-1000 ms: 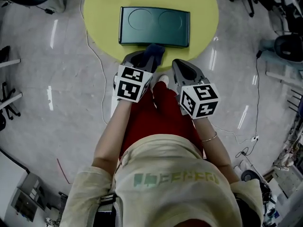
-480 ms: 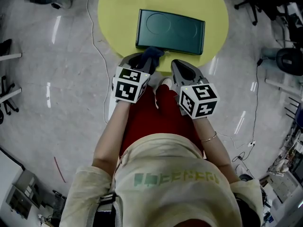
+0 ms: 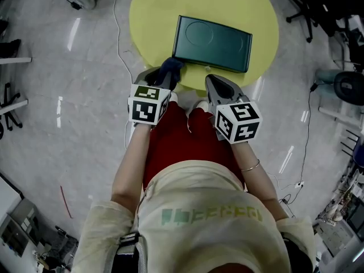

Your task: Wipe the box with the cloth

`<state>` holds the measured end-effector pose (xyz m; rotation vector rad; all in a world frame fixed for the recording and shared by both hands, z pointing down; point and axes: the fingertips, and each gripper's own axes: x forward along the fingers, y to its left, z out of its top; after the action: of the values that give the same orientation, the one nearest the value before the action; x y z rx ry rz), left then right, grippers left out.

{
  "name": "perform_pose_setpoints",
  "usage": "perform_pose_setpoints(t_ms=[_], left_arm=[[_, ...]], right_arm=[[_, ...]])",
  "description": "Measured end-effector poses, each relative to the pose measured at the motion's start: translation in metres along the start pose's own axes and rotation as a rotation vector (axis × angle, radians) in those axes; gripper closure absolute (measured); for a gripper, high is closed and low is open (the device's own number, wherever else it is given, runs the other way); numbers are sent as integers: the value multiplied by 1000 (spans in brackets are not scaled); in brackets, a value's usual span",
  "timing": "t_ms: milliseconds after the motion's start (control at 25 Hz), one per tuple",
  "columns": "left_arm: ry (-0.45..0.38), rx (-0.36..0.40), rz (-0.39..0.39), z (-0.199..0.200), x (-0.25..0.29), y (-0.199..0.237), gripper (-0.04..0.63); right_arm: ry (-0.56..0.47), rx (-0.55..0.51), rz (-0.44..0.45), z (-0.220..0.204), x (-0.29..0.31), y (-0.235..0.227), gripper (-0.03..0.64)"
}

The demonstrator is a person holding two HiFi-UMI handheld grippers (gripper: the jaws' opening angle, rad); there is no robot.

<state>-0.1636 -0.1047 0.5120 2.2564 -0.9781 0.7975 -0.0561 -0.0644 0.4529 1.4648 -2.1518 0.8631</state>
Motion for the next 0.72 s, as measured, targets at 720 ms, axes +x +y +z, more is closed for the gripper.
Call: perform_pose_setpoints(t_ms=[720], left_arm=[[-156,22,95,77,-33,83,534]], right_arm=[[-32,-89,69,43,40,46,578]])
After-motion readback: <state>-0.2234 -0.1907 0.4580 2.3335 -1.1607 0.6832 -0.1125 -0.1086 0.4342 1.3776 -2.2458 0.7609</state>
